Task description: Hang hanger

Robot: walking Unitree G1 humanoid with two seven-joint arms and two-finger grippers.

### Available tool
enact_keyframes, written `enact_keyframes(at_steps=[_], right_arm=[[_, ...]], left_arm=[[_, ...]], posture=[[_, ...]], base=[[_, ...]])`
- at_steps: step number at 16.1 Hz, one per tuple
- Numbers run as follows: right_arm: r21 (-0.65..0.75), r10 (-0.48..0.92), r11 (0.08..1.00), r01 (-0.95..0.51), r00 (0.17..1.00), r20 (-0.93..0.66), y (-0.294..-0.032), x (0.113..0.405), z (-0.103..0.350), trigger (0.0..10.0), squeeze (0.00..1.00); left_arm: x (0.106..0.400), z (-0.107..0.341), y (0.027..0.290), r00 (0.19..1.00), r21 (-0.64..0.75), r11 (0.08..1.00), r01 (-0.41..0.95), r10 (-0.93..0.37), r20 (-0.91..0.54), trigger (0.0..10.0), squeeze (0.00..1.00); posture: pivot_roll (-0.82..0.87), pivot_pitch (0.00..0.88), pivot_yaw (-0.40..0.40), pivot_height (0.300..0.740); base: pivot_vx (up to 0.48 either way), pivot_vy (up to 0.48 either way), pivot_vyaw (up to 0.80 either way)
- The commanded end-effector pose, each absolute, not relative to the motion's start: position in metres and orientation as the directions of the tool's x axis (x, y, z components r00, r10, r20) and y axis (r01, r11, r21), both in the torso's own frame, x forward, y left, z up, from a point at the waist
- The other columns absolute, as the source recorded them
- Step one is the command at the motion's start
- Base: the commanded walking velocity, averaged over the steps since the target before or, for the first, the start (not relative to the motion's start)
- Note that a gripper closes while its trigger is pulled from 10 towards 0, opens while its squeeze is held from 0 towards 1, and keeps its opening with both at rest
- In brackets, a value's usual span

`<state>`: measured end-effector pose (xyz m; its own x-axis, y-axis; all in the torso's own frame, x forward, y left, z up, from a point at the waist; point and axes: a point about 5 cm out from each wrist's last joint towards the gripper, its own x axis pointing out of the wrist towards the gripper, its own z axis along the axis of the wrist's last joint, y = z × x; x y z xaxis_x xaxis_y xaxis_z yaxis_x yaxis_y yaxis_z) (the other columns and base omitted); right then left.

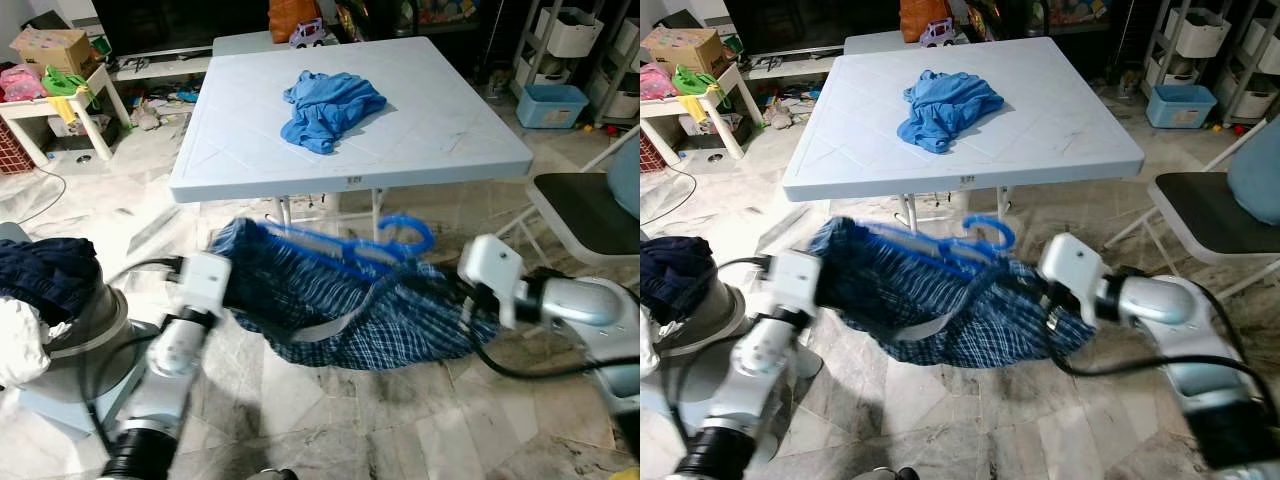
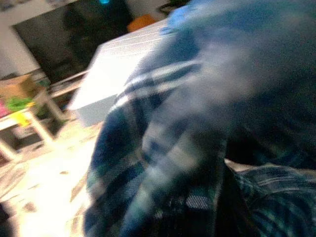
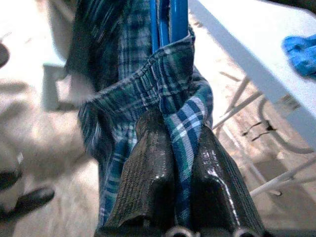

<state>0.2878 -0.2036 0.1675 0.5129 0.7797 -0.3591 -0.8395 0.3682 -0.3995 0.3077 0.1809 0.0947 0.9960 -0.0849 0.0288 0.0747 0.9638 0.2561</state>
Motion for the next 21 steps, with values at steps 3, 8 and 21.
enact_keyframes(at_steps=[3, 8, 21], right_arm=[[-0.41, 0.746, 0.299, -0.862, 0.479, -0.463, -0.228, 0.28, 0.165, 10.0, 0.0], [-0.352, 0.734, 0.141, -0.925, 0.336, -0.59, -0.239, 0.264, 0.163, 10.0, 0.0], [-0.29, 0.798, 0.502, -0.815, 0.565, -0.207, -0.215, 0.3, 0.207, 10.0, 0.0]], left_arm=[[0.312, 0.114, 0.196, 0.995, 0.199, 0.98, 0.009, -0.028, 0.092, 0.0, 0.0], [0.317, 0.111, 0.196, 0.999, 0.067, 0.998, 0.021, -0.023, 0.023, 0.0, 0.0], [0.293, 0.084, 0.147, 0.971, 0.034, 0.972, 0.232, -0.229, -0.062, 10.0, 1.0]], posture=[[-0.11, 0.034, 0.064, 0.74], [-0.11, 0.034, 0.065, 0.74], [-0.1, 0.036, 0.059, 0.74]], base=[[0.0, 0.0, 0.0], [0.0, 0.0, 0.0], [0.0, 0.0, 0.0]])
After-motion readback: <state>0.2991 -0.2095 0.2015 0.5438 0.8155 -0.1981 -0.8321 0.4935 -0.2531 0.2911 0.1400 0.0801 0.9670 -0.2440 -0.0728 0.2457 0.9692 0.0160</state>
